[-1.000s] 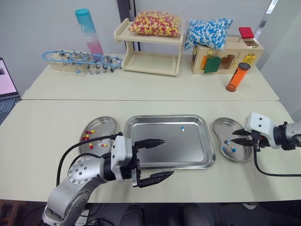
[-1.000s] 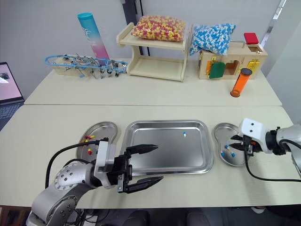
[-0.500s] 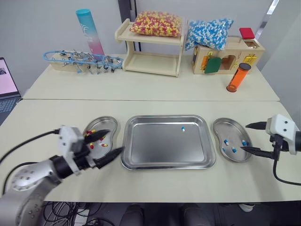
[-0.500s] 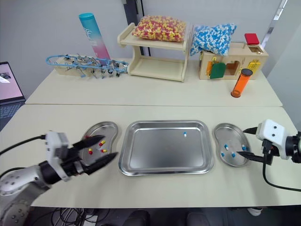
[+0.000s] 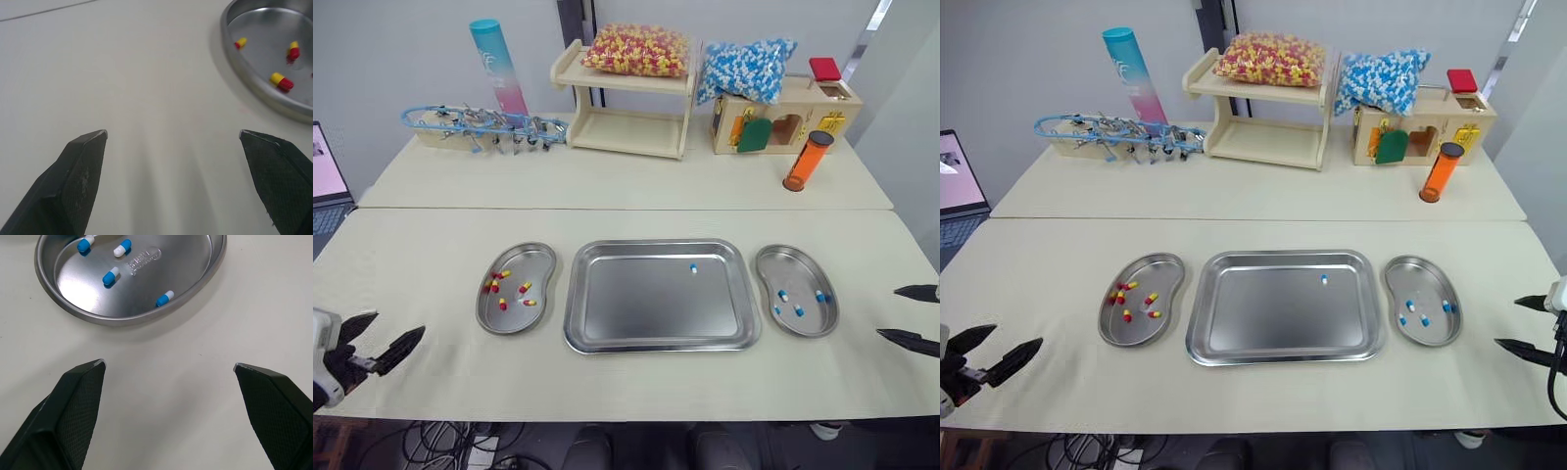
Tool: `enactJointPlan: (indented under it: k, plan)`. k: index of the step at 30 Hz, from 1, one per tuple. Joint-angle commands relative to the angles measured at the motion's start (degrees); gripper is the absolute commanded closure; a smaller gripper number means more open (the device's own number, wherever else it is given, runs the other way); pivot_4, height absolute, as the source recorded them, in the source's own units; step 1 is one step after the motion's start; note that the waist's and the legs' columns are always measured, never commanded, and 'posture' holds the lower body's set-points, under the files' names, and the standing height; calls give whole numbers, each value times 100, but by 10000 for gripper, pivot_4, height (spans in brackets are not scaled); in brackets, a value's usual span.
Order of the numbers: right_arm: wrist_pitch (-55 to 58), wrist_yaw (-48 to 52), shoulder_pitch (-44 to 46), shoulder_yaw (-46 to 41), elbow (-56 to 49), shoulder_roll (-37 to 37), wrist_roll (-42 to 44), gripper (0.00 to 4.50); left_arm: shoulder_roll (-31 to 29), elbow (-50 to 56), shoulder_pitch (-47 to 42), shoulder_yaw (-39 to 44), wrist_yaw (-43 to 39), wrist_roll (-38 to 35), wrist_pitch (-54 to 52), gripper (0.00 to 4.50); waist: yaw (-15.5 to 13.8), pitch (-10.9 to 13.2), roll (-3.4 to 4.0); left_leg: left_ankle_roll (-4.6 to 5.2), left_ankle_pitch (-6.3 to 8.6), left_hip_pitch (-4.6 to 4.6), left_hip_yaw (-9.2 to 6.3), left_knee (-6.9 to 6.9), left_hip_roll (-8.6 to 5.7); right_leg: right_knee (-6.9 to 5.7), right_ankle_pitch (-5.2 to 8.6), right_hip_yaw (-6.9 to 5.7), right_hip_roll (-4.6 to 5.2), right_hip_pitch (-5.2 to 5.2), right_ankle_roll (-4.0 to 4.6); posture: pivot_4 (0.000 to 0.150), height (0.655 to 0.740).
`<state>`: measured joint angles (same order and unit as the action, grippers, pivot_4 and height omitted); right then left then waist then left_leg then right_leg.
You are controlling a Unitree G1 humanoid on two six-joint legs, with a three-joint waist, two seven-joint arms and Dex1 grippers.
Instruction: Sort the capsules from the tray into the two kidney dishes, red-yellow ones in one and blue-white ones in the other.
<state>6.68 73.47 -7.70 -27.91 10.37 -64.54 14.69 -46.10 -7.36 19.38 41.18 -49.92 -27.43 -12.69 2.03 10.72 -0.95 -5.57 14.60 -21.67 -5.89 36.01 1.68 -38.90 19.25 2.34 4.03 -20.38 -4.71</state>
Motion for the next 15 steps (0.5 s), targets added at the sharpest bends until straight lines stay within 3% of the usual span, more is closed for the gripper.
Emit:
enactJointPlan:
  k: [1,15]
  plan:
    - [-84,21,43,-88,-40,-73,61,319,-111,-84,-66,196,-67,29,187,0,-2,0,-1,0,0,-2,0,0,0,0,0,-1,0,0,0,1500,7400]
    - [-186,-54,588,426,635,-46,-78,319,114,649,535,352,-182,-1,309,0,4,0,-1,0,0,0,4,1,2,0,0,2,0,1,-1,1500,7400]
